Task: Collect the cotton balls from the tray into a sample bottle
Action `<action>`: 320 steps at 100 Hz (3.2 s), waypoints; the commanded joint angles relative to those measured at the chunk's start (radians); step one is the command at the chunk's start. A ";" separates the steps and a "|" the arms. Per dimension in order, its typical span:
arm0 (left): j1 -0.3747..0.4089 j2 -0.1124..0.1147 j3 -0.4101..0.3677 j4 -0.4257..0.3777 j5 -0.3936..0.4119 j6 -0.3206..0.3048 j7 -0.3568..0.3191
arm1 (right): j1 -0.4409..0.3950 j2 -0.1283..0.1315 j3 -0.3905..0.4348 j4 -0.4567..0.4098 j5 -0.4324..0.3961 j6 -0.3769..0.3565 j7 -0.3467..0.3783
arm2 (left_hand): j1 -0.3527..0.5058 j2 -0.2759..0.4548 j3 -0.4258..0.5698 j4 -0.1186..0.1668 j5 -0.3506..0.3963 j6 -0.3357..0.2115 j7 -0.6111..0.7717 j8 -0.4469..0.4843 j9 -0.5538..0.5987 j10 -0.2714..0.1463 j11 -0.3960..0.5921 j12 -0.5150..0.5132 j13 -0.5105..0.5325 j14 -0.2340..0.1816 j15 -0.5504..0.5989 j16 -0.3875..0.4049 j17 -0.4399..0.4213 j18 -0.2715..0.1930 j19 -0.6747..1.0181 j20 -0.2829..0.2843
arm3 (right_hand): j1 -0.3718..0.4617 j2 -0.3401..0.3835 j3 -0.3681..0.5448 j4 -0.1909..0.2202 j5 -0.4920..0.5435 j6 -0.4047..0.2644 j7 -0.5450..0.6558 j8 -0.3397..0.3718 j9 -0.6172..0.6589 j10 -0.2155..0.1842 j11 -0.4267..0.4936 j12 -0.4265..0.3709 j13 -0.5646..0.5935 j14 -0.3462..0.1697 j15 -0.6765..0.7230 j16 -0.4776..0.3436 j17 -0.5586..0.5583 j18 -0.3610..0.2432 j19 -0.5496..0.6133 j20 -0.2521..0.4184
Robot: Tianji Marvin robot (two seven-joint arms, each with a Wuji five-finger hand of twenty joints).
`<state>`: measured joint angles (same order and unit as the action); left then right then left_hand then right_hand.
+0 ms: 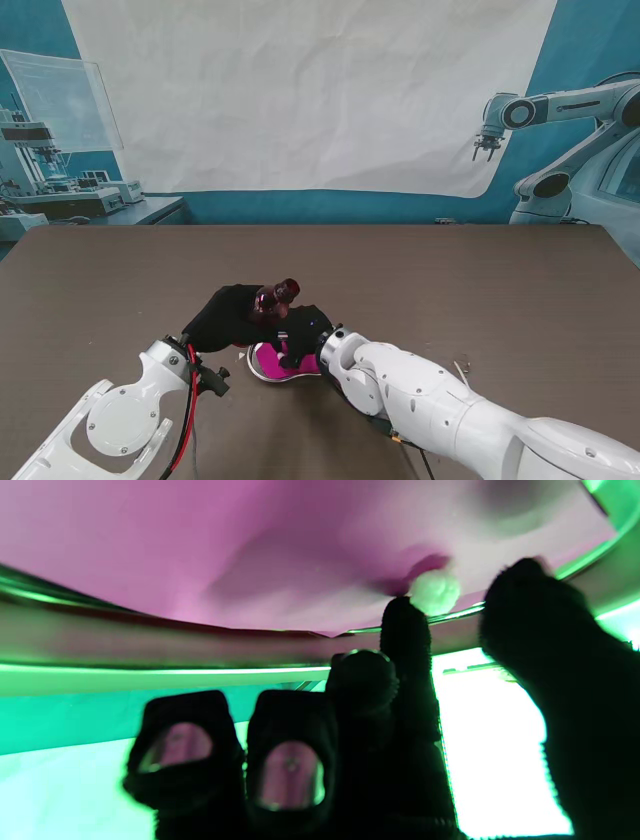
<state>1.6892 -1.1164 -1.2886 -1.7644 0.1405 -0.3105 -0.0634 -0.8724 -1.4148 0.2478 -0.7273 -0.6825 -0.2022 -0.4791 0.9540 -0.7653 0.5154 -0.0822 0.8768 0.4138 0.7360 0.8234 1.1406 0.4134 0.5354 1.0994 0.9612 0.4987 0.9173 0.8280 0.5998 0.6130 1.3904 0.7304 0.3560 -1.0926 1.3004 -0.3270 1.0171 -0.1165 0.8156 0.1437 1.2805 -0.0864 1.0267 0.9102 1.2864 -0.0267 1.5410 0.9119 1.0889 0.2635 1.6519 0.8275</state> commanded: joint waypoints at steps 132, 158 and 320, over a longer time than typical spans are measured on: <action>-0.003 -0.004 0.015 0.007 -0.010 0.012 -0.014 | -0.012 0.015 0.035 -0.014 0.033 -0.062 0.046 | 0.276 0.465 0.354 0.017 0.159 -0.145 0.179 0.022 0.056 -0.034 0.012 0.011 0.029 0.020 0.070 0.028 -0.013 -0.096 0.095 0.036 | 0.128 0.072 0.057 -0.075 0.101 0.006 0.318 -0.089 0.118 -0.015 0.043 0.064 0.030 -0.024 0.114 0.041 0.052 0.015 0.075 -0.011; -0.009 -0.007 0.022 0.014 -0.012 0.014 -0.006 | -0.054 0.066 0.119 -0.120 0.091 -0.033 0.143 | 0.277 0.465 0.355 0.017 0.159 -0.145 0.178 0.021 0.056 -0.035 0.011 0.011 0.028 0.020 0.069 0.027 -0.013 -0.096 0.095 0.036 | 0.125 0.084 0.056 -0.074 0.096 0.012 0.318 -0.069 0.115 -0.019 0.049 0.067 0.030 -0.027 0.115 0.041 0.052 0.008 0.077 -0.012; -0.110 -0.017 0.132 0.058 -0.052 0.041 -0.005 | -0.568 0.281 0.880 -1.156 0.062 0.100 0.382 | 0.276 0.466 0.355 0.016 0.158 -0.143 0.179 0.023 0.056 -0.036 0.009 0.012 0.028 0.022 0.068 0.027 -0.016 -0.095 0.092 0.038 | 0.135 0.131 0.013 -0.054 0.082 0.040 0.300 -0.008 0.106 -0.012 0.049 0.069 0.029 -0.022 0.114 0.039 0.054 0.011 0.088 -0.016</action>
<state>1.5835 -1.1263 -1.1592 -1.7041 0.0937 -0.2670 -0.0496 -1.4278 -1.1288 1.1400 -1.8705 -0.6199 -0.0900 -0.1076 0.9540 -0.7653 0.5154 -0.0822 0.8768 0.4135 0.7361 0.8234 1.1406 0.4133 0.5354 1.0994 0.9610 0.4987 0.9173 0.8280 0.5996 0.6130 1.3904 0.7305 0.4683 -0.9713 1.2996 -0.4016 1.0815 -0.1127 1.0902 0.1077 1.3402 -0.0884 1.0499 0.9610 1.2870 -0.0127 1.5888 0.9350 1.1073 0.2660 1.6648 0.8262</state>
